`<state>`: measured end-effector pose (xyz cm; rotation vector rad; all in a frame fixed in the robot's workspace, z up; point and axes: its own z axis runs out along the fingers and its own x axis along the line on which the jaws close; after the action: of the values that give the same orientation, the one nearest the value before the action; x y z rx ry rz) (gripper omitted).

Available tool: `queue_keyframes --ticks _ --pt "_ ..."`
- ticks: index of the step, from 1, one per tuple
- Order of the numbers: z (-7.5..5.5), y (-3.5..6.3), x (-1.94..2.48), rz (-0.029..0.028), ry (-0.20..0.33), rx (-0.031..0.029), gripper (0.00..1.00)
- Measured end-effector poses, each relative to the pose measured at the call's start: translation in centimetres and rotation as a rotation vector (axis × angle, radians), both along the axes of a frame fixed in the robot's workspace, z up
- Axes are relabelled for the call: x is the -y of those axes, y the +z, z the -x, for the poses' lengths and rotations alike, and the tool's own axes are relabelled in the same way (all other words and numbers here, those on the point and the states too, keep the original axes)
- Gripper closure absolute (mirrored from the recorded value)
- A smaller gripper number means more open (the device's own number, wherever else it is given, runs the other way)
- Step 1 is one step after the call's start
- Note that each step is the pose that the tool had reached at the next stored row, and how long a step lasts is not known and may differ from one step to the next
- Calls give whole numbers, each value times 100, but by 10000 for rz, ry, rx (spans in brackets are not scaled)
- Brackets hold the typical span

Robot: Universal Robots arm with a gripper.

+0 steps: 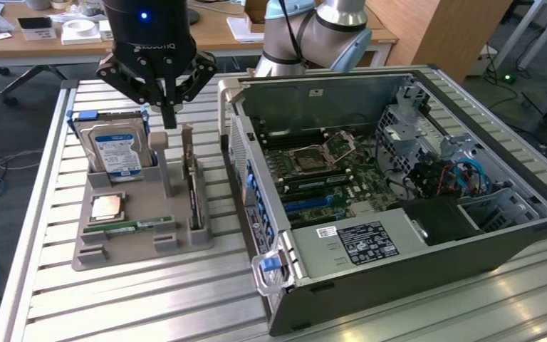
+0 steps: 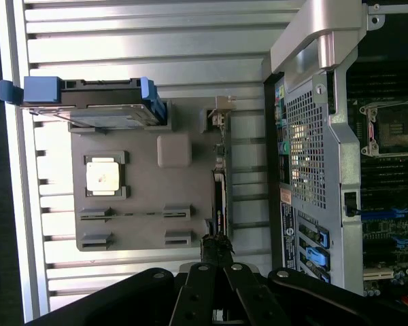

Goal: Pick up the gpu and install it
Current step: 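Pick up the gpu and move the gpu toward the slot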

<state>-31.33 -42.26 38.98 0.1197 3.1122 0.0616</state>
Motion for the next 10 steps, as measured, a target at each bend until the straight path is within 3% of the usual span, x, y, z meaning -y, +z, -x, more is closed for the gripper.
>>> queue_keyframes --ticks 7,10 --pt "0 0 0 0 0 0 89" --pt "0 0 0 0 -1 0 76"
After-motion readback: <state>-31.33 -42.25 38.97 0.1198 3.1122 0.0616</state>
